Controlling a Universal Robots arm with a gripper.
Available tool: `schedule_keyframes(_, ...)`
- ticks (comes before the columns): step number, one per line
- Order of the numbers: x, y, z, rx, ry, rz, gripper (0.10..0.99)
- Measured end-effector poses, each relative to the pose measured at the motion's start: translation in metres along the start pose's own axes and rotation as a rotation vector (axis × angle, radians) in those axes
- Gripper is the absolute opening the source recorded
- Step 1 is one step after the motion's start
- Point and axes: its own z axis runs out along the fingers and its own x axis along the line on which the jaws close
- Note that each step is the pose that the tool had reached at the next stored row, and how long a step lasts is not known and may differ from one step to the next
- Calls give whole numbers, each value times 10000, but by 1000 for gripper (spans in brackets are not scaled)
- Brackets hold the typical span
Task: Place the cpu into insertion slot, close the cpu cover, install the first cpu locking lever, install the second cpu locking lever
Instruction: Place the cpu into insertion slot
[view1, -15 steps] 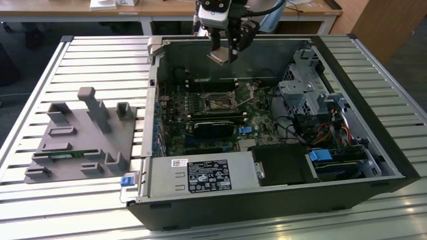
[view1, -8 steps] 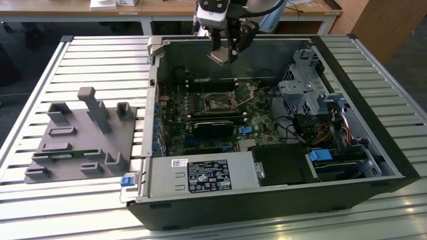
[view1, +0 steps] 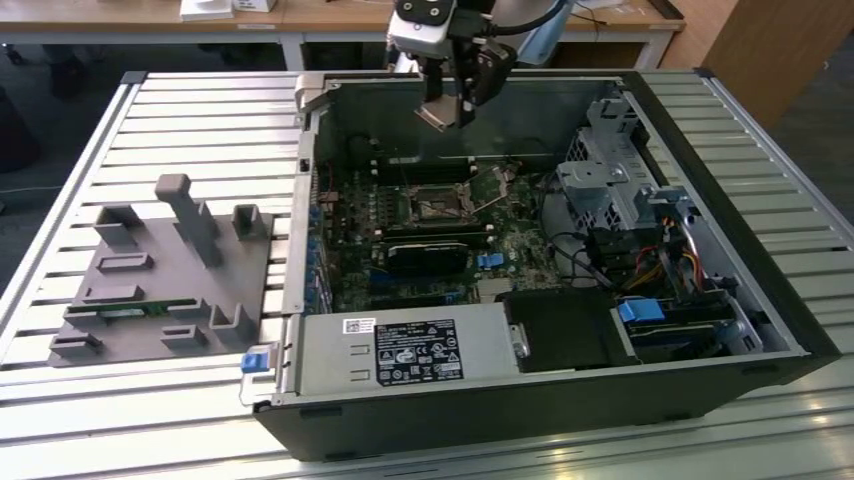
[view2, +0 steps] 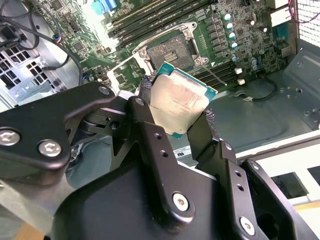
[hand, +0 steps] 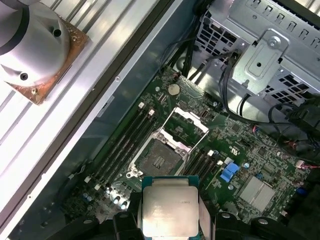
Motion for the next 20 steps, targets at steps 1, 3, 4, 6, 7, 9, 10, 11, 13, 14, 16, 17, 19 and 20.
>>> schedule_keyframes(1,0,0,1,-2,-5,53,537)
schedule_keyframes(3,0,0,4,-3,-14,155,537)
schedule_keyframes(4,0,-1,6,-5,-19,209,537)
schedule_keyframes(6,1,-1,10,-7,-27,306,537)
schedule_keyframes(7,1,-1,12,-8,-31,354,537)
schedule_keyframes(9,1,-1,14,-9,-40,449,537)
schedule_keyframes(10,2,0,16,-11,-44,501,537)
schedule_keyframes(11,2,0,18,-12,-49,552,537)
schedule_keyframes(13,2,0,22,-14,-58,655,537)
schedule_keyframes(14,2,0,23,-14,-63,702,537)
schedule_keyframes(16,3,0,25,-16,-72,798,537)
schedule_keyframes(17,3,-1,26,-17,-76,848,537)
schedule_keyframes(19,3,-1,29,-19,-84,946,537)
schedule_keyframes(20,3,0,30,-20,-89,991,537)
